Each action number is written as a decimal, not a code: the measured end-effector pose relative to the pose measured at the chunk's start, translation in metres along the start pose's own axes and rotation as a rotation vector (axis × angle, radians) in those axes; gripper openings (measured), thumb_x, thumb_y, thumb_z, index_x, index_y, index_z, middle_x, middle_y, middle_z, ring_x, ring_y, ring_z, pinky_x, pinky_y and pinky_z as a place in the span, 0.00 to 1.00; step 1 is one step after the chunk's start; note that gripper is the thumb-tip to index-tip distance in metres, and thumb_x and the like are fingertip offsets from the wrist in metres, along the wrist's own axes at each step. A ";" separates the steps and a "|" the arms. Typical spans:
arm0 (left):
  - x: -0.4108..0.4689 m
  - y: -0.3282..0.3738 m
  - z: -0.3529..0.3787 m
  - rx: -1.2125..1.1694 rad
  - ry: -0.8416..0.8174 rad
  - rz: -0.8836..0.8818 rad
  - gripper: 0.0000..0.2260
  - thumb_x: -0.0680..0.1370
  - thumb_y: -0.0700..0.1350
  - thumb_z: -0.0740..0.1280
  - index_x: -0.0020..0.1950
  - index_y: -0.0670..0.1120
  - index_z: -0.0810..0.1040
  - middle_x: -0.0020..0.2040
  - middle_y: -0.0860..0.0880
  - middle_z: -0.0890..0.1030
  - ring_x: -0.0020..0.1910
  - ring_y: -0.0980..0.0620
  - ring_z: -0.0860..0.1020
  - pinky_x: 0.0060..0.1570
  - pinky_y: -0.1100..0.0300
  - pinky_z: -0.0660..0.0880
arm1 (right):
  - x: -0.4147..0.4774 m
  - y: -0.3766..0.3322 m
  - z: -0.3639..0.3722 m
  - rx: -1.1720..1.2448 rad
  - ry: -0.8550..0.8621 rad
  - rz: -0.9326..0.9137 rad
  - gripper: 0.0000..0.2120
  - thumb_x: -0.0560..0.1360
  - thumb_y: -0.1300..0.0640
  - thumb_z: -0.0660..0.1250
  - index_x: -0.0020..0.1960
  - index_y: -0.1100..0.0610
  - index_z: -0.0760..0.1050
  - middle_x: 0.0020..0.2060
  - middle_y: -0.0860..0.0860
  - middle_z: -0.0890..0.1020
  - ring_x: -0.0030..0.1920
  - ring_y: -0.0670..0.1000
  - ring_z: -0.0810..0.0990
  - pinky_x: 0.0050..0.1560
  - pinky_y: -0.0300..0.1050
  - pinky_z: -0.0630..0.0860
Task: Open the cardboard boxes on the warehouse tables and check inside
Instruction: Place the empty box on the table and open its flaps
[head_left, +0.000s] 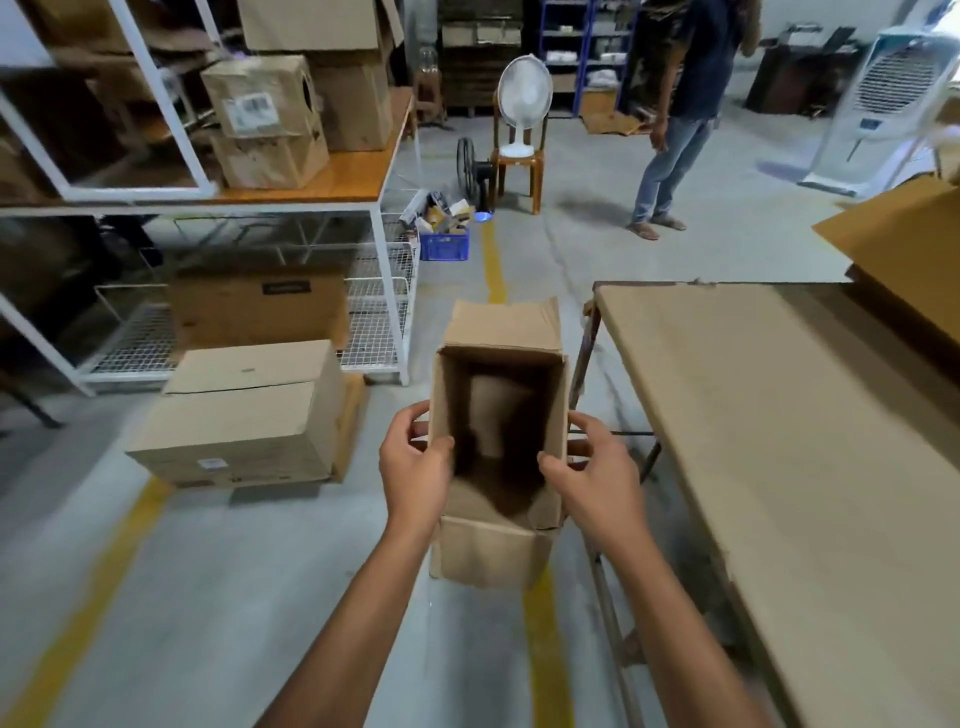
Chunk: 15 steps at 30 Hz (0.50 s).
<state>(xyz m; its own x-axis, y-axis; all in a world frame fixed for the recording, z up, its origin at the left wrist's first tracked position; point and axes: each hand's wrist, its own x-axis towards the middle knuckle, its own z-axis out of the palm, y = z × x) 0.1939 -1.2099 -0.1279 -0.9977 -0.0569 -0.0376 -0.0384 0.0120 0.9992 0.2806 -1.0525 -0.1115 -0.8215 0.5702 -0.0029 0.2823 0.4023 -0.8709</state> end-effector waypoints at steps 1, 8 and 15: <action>0.011 -0.004 0.002 0.002 0.011 -0.010 0.18 0.76 0.33 0.67 0.61 0.53 0.76 0.48 0.53 0.80 0.43 0.59 0.79 0.39 0.65 0.76 | 0.011 0.001 0.006 0.007 -0.013 0.012 0.28 0.72 0.53 0.75 0.70 0.47 0.72 0.49 0.47 0.82 0.42 0.43 0.82 0.49 0.50 0.82; 0.096 -0.023 0.044 0.031 0.065 -0.023 0.19 0.76 0.31 0.66 0.64 0.46 0.78 0.50 0.49 0.81 0.45 0.58 0.79 0.34 0.74 0.72 | 0.122 0.002 0.033 0.035 -0.104 0.030 0.29 0.74 0.54 0.74 0.72 0.48 0.70 0.46 0.44 0.80 0.43 0.42 0.81 0.45 0.42 0.79; 0.209 -0.003 0.096 0.112 0.048 0.058 0.19 0.75 0.32 0.66 0.63 0.48 0.78 0.50 0.47 0.82 0.49 0.49 0.81 0.43 0.64 0.75 | 0.247 -0.019 0.046 0.090 -0.143 -0.007 0.28 0.73 0.53 0.73 0.71 0.46 0.71 0.45 0.41 0.80 0.41 0.46 0.84 0.45 0.51 0.83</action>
<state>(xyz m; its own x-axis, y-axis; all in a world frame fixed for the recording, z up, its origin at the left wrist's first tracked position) -0.0198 -1.1265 -0.1400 -0.9947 -0.1005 0.0234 0.0104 0.1282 0.9917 0.0495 -0.9524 -0.1186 -0.8873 0.4571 -0.0616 0.2363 0.3359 -0.9118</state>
